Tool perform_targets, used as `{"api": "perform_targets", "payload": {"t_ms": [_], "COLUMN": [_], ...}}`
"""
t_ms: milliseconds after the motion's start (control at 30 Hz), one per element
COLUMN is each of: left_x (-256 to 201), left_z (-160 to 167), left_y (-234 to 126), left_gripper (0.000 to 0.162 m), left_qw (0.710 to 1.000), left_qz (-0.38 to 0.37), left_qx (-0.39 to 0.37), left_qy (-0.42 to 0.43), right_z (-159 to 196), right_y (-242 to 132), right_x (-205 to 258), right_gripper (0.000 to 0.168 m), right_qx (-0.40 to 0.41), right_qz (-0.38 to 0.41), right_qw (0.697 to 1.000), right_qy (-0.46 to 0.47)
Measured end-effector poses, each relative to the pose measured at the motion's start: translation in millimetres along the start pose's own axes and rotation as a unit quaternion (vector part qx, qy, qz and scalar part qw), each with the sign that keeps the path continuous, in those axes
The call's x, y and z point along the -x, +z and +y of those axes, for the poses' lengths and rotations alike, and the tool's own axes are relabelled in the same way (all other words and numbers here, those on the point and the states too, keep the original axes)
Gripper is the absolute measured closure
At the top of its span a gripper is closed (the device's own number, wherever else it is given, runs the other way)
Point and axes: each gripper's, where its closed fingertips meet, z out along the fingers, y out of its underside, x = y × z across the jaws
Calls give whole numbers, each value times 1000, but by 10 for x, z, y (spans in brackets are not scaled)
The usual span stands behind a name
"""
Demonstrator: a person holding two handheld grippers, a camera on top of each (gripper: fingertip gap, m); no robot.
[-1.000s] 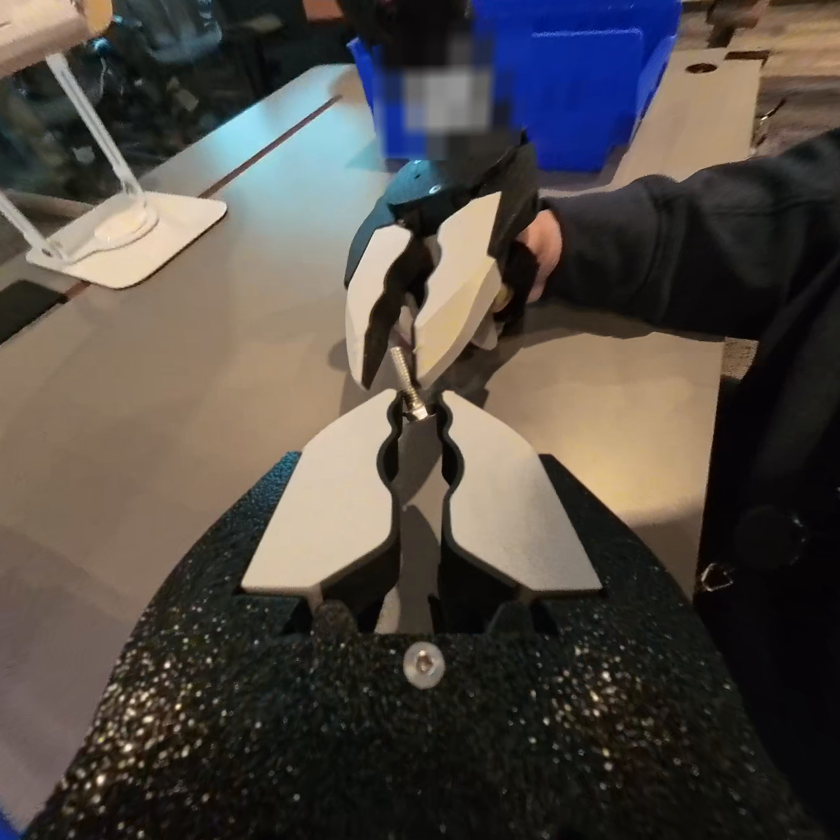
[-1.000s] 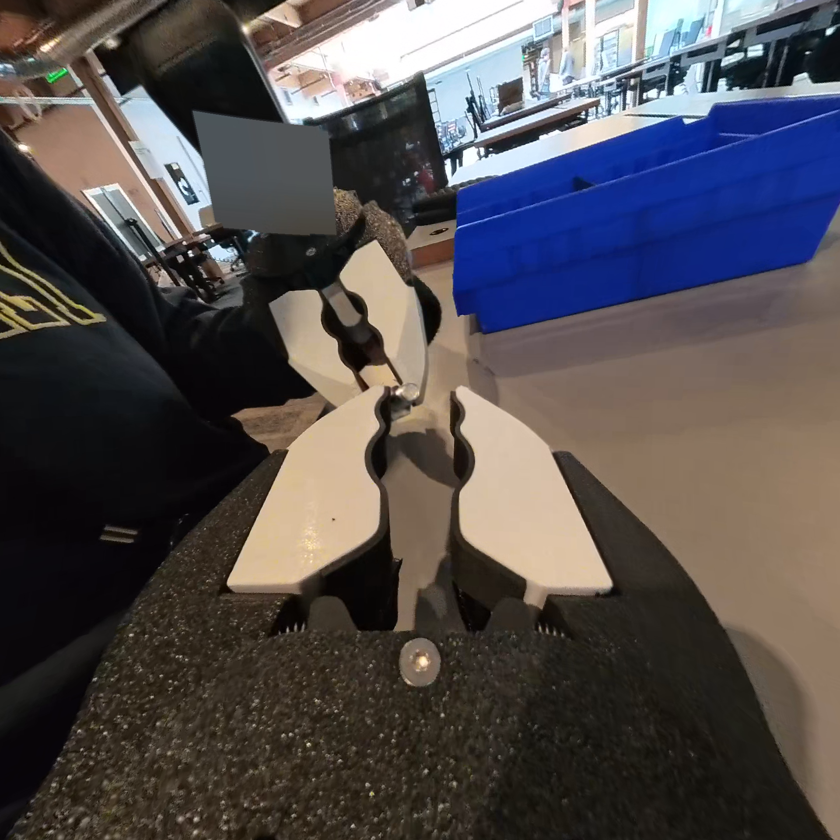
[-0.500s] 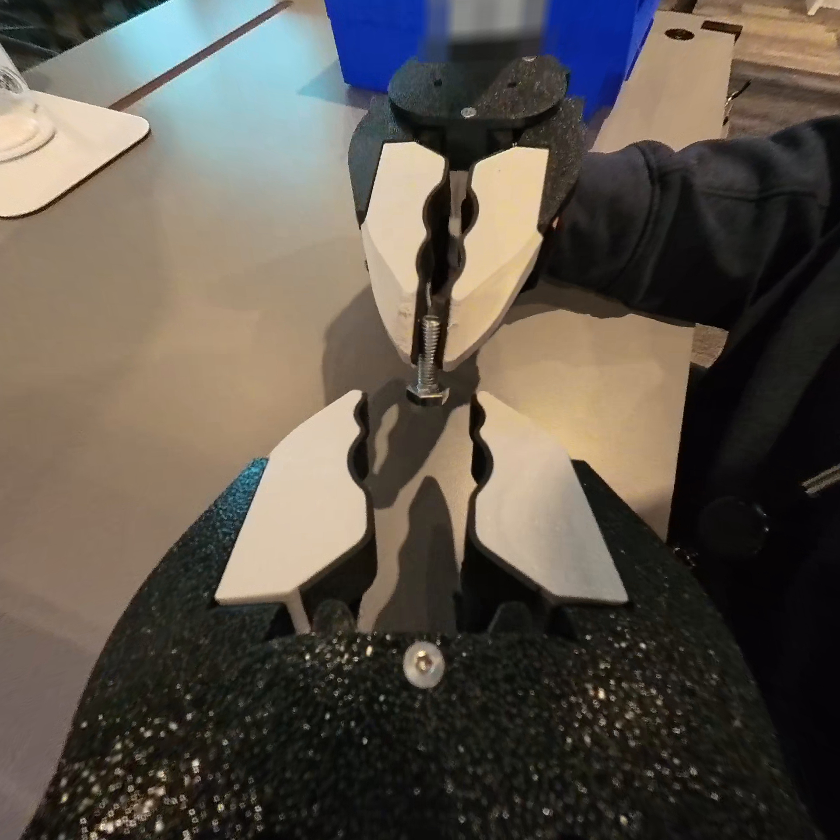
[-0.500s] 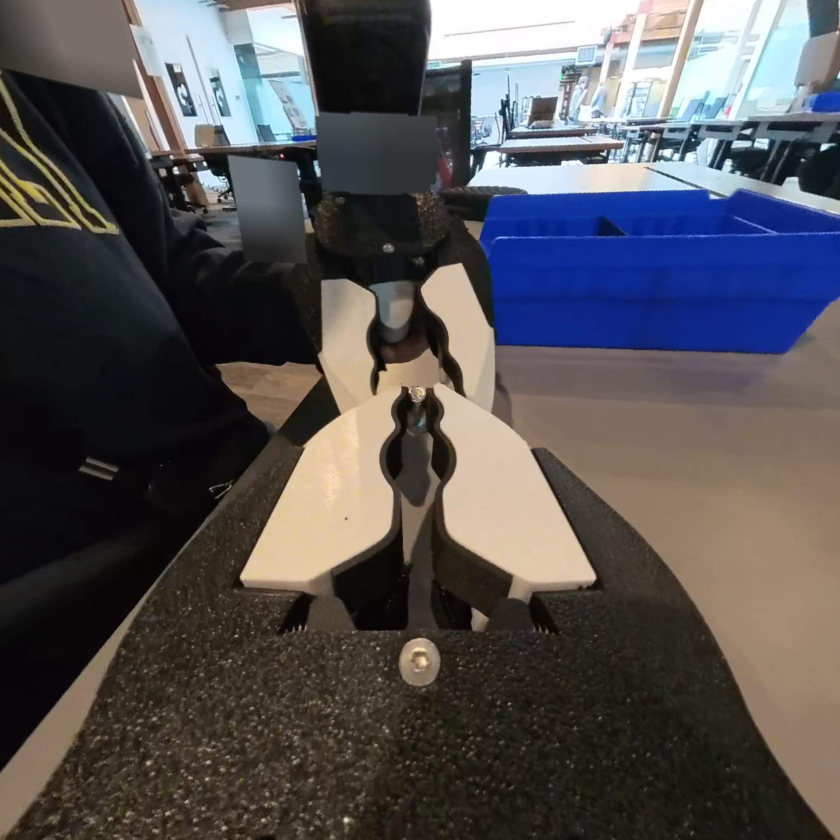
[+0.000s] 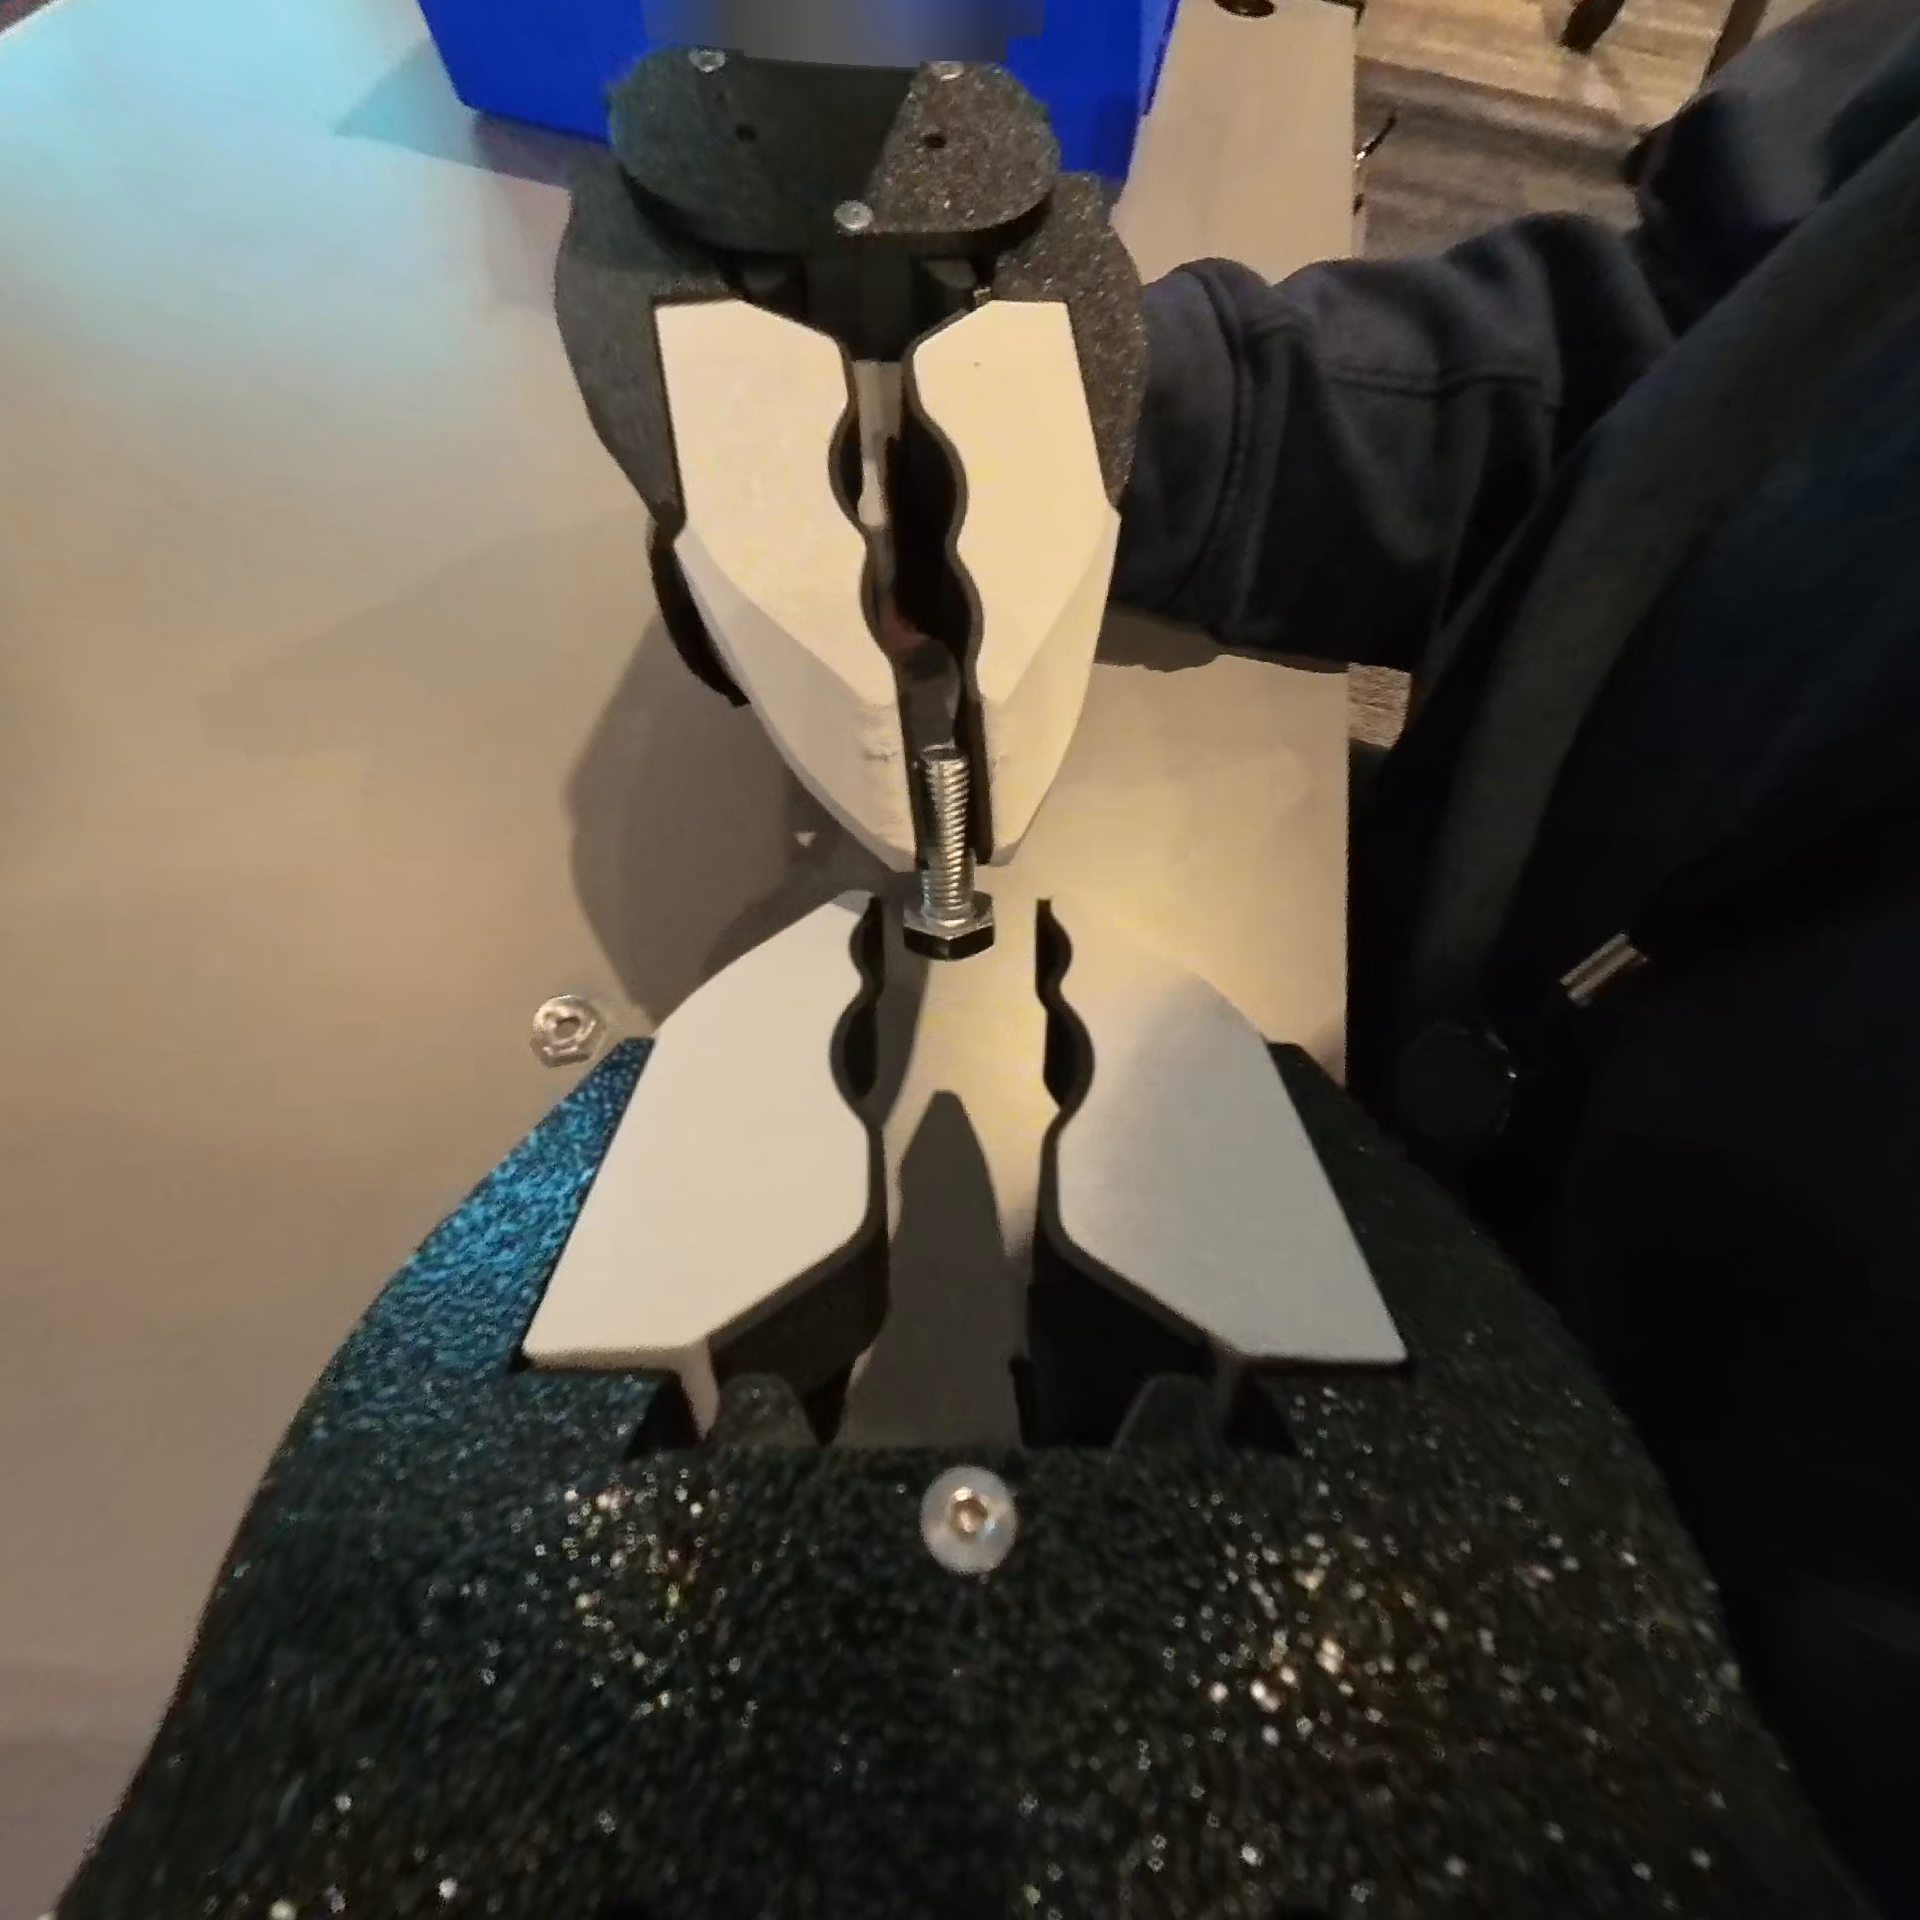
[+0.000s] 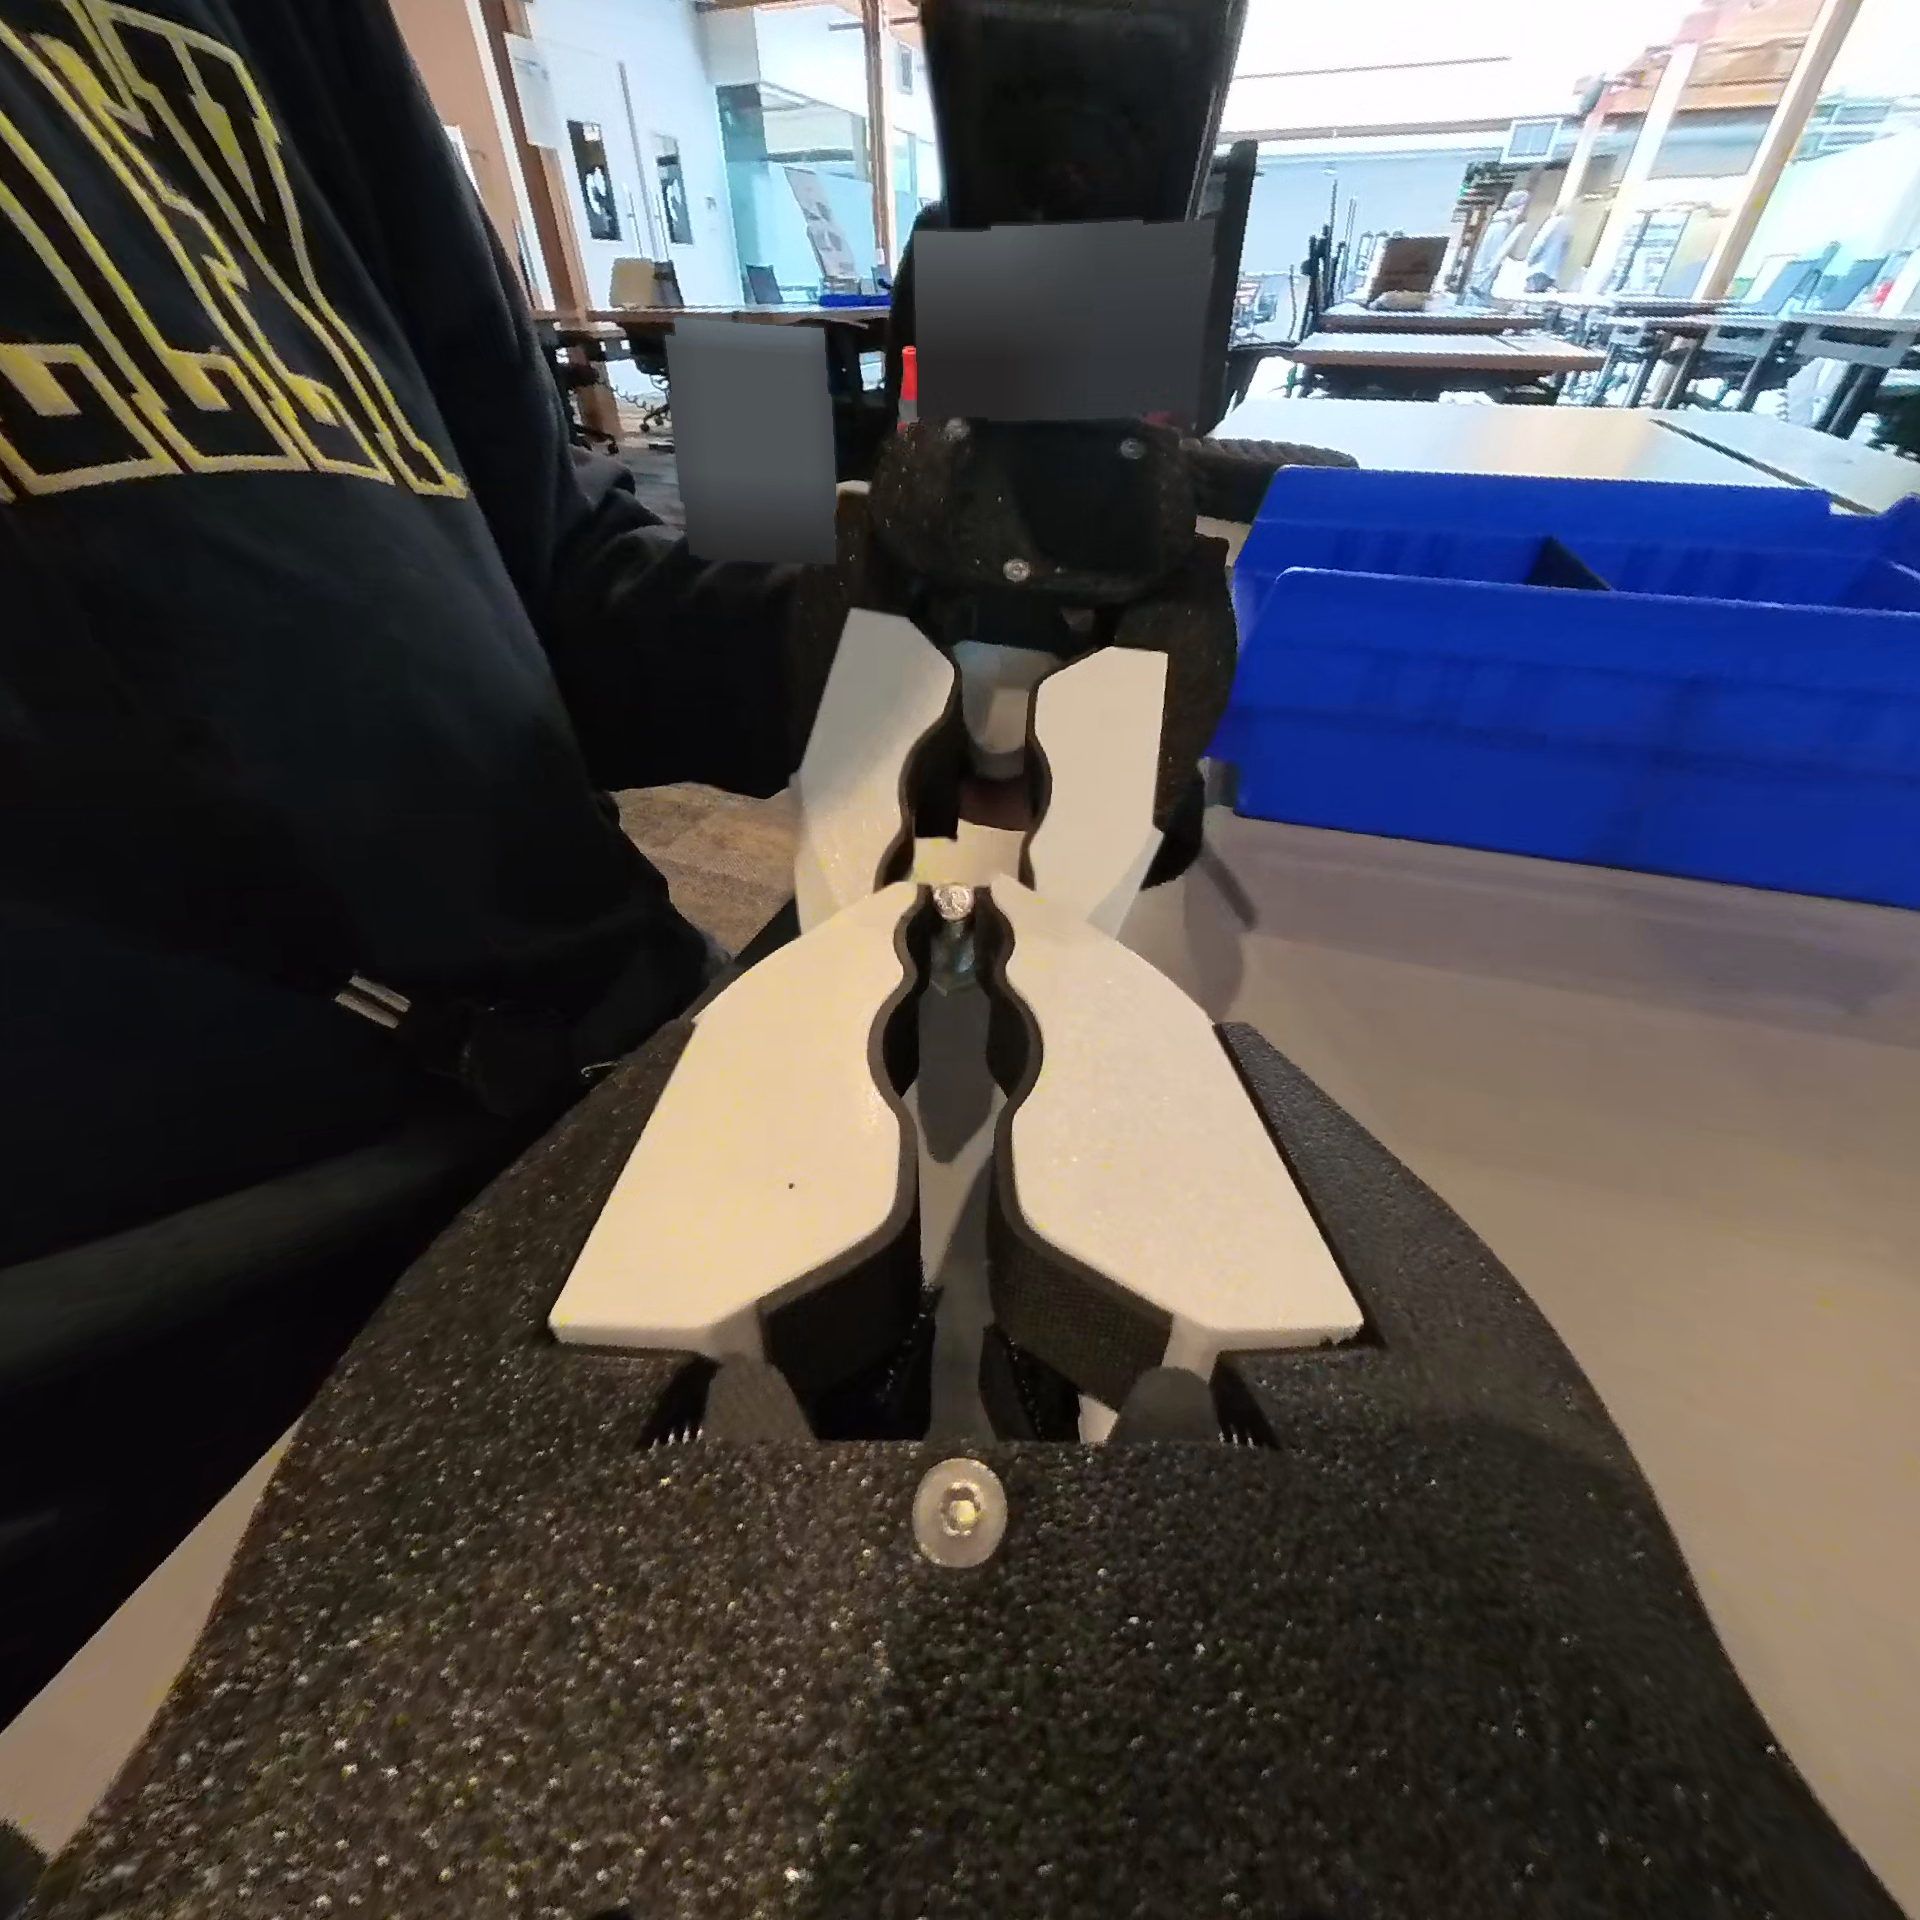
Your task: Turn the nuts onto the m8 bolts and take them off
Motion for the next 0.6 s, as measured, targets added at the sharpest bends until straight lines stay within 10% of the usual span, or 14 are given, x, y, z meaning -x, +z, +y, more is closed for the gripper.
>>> {"api": "perform_targets", "payload": {"t_ms": [600], "left_x": [-58], "left_z": [-33], "left_y": [-11], "left_gripper": [142], "left_qw": [1000], "left_qz": [27], "left_qx": [-12], "left_qy": [-8], "right_z": [-20], "right_y": [13], "right_x": [49], "right_gripper": [161], "right_qx": [-3], "right_qz": [-21], "right_qw": [1000], "right_qy": [4]}}
